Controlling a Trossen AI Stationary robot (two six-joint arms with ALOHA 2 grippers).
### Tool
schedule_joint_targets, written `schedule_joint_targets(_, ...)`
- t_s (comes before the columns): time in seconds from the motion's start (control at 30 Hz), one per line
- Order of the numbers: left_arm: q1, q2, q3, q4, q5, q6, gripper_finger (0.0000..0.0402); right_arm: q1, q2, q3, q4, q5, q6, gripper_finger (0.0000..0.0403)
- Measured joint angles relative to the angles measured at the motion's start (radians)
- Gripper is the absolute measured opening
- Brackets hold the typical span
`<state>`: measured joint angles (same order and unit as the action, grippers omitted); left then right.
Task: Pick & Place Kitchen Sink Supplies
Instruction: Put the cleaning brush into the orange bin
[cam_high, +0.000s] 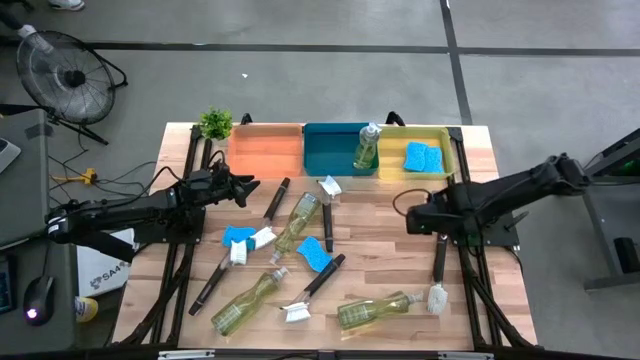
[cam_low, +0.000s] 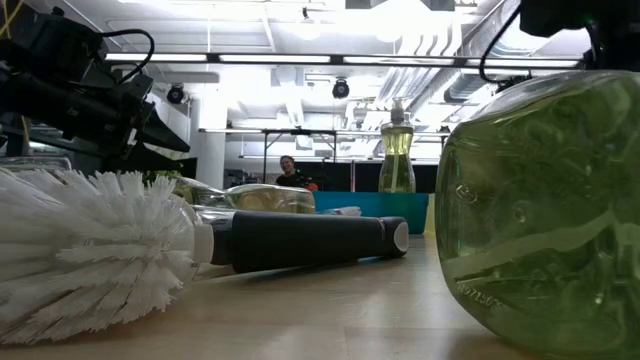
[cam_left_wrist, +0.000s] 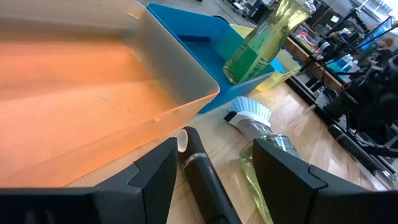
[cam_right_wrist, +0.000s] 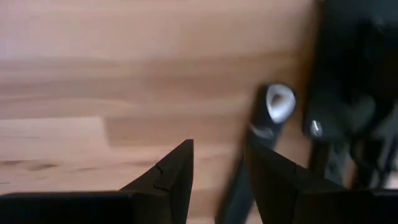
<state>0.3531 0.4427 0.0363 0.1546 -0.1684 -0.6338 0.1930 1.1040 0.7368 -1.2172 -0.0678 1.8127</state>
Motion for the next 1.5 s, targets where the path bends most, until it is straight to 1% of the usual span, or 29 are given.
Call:
schedule_joint_targets(0.1, 0.0, 0.0, 0.0, 0.0, 0.0, 0.0, 0.0205, 0.033, 0.059, 0.0, 0.003, -0.08, 0.06, 0.0138)
schedule_joint_targets(0.23, 0.0, 0.0, 0.0, 0.0, 0.0, 0.0, 0.0205, 0.086, 0.131, 0.0, 0.038, -0.136, 0.153, 0.0156)
schedule_joint_targets(0.37, 0.0, 0.0, 0.0, 0.0, 0.0, 0.0, 0.0205, 0.124, 0.178, 0.0, 0.085, -0.187, 0.231, 0.0199)
schedule_joint_targets(0.57, 0.0, 0.0, 0.0, 0.0, 0.0, 0.0, 0.0205, 0.151, 0.234, 0.001, 0.057, -0.299, 0.284, 0.0279)
schedule_joint_targets(0.63, 0.0, 0.0, 0.0, 0.0, 0.0, 0.0, 0.0205, 0.151, 0.245, 0.001, 0.055, -0.32, 0.285, 0.0297)
schedule_joint_targets(0.7, 0.0, 0.0, 0.0, 0.0, 0.0, 0.0, 0.0205, 0.151, 0.254, 0.001, 0.054, -0.326, 0.284, 0.0306)
schedule_joint_targets(0.8, 0.0, 0.0, 0.0, 0.0, 0.0, 0.0, 0.0205, 0.145, 0.265, -0.013, 0.073, -0.333, 0.282, 0.0308)
schedule_joint_targets(0.93, 0.0, 0.0, 0.0, 0.0, 0.0, 0.0, 0.0205, 0.126, 0.265, -0.087, 0.194, -0.369, 0.273, 0.0306)
schedule_joint_targets(1.1, 0.0, 0.0, 0.0, 0.0, 0.0, 0.0, 0.0205, 0.103, 0.265, -0.141, 0.24, -0.377, 0.25, 0.0305)
schedule_joint_targets(1.3, 0.0, 0.0, 0.0, 0.0, 0.0, 0.0, 0.0205, 0.099, 0.261, -0.207, 0.419, -0.379, 0.231, 0.0302)
schedule_joint_targets(1.4, 0.0, 0.0, 0.0, 0.0, 0.0, 0.0, 0.0205, 0.099, 0.259, -0.231, 0.467, -0.381, 0.234, 0.0289)
schedule_joint_targets(1.5, 0.0, 0.0, 0.0, 0.0, 0.0, 0.0, 0.0205, 0.099, 0.259, -0.23, 0.472, -0.361, 0.212, 0.0264)
